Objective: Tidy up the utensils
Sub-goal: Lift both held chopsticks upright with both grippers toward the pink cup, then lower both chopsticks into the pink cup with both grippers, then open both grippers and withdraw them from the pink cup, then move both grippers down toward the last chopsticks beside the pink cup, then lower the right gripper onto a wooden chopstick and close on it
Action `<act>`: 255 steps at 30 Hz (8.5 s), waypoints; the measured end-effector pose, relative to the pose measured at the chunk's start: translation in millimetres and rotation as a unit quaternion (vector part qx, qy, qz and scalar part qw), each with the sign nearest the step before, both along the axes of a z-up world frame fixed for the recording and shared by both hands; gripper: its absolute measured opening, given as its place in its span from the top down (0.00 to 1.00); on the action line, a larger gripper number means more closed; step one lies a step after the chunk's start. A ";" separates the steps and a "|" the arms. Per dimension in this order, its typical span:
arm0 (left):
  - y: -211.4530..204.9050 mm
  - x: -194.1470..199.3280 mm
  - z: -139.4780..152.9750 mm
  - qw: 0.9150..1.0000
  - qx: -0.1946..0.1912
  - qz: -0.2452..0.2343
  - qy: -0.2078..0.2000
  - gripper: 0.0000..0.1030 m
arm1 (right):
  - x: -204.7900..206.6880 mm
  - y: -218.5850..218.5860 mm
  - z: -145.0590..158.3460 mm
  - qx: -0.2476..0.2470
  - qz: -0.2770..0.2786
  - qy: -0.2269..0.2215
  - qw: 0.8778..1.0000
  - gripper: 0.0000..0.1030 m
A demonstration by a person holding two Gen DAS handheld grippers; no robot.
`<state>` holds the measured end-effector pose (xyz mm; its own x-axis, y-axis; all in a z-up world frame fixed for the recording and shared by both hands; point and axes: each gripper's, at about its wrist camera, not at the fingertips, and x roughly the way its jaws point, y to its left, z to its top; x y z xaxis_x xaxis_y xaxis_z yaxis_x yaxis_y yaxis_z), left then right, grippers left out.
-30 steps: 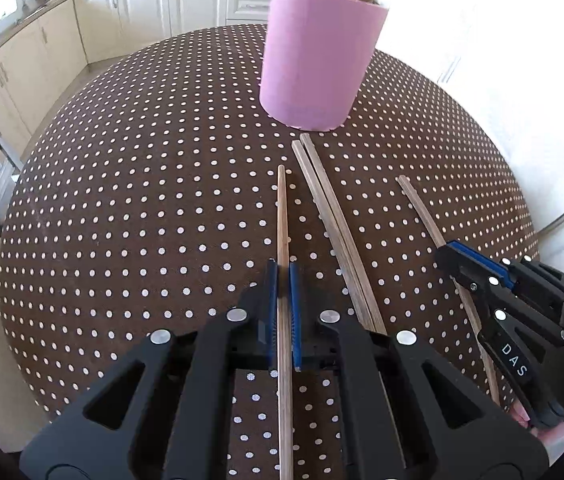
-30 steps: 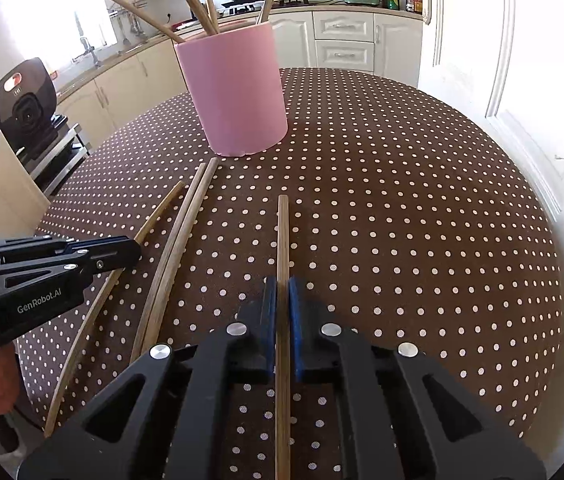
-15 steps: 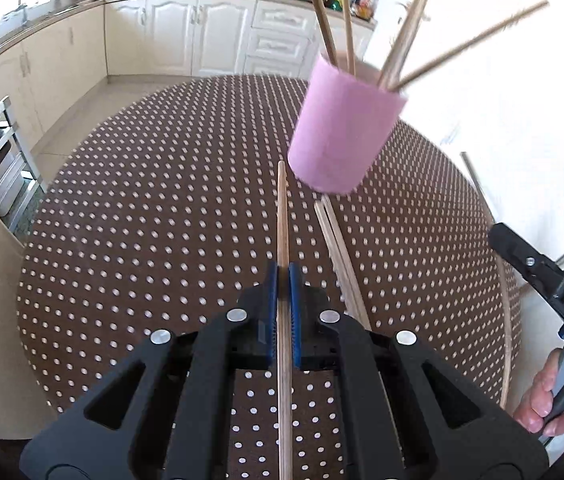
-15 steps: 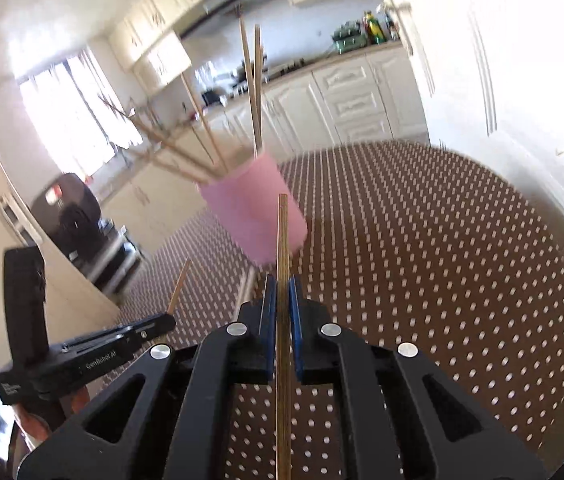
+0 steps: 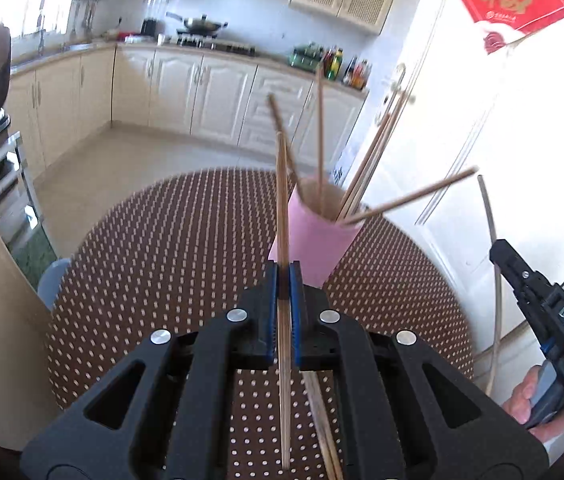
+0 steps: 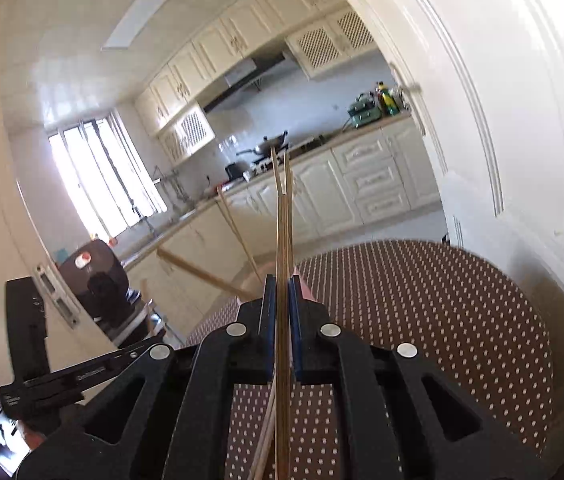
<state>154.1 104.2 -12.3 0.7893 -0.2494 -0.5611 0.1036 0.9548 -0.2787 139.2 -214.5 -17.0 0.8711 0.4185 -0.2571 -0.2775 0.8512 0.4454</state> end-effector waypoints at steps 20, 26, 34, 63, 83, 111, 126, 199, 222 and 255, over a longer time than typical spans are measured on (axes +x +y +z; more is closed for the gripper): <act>-33.2 5.1 74.5 0.994 0.001 0.011 -0.110 0.94 | 14.9 6.1 47.7 0.014 -0.031 -0.117 0.993 0.95; -38.2 19.4 90.1 0.992 0.006 0.023 -0.124 0.94 | 24.8 10.0 62.3 0.028 -0.036 -0.169 0.985 0.95; -37.2 39.9 100.6 0.989 -0.003 0.044 -0.143 0.94 | 49.2 14.2 63.9 0.051 -0.069 -0.223 0.971 0.95; -46.9 91.2 90.5 0.990 0.006 0.037 -0.137 0.94 | 123.8 42.9 49.1 0.031 -0.029 -0.190 0.981 0.95; -56.8 119.7 55.6 0.995 0.018 0.030 -0.093 0.94 | 145.4 63.2 27.7 -0.007 -0.050 -0.191 0.980 0.95; -66.9 112.8 18.5 0.995 0.048 -0.012 -0.085 0.73 | 118.2 59.7 4.0 -0.071 -0.028 -0.141 0.987 0.85; -71.5 81.1 26.7 0.994 0.054 0.006 -0.093 0.47 | 66.4 42.8 22.4 -0.096 -0.044 -0.125 0.986 0.53; -33.1 -4.6 -109.6 0.993 0.053 0.007 0.108 0.32 | 15.4 78.1 -96.4 -0.183 0.007 0.174 0.967 0.13; -18.9 -1.7 -120.7 0.986 0.089 0.043 0.135 0.27 | 23.0 111.2 -115.4 -0.265 0.011 0.234 0.936 0.13; -64.9 10.3 -126.0 0.984 0.089 -0.003 0.154 0.27 | 15.0 88.3 -113.8 -0.221 0.019 0.227 0.948 0.96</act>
<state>164.4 39.3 -138.3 0.5735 -0.1290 -0.8090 0.0462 0.9910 -0.1253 154.1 -126.2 -130.8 0.6154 0.2110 -0.7595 -0.1765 0.9759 0.1281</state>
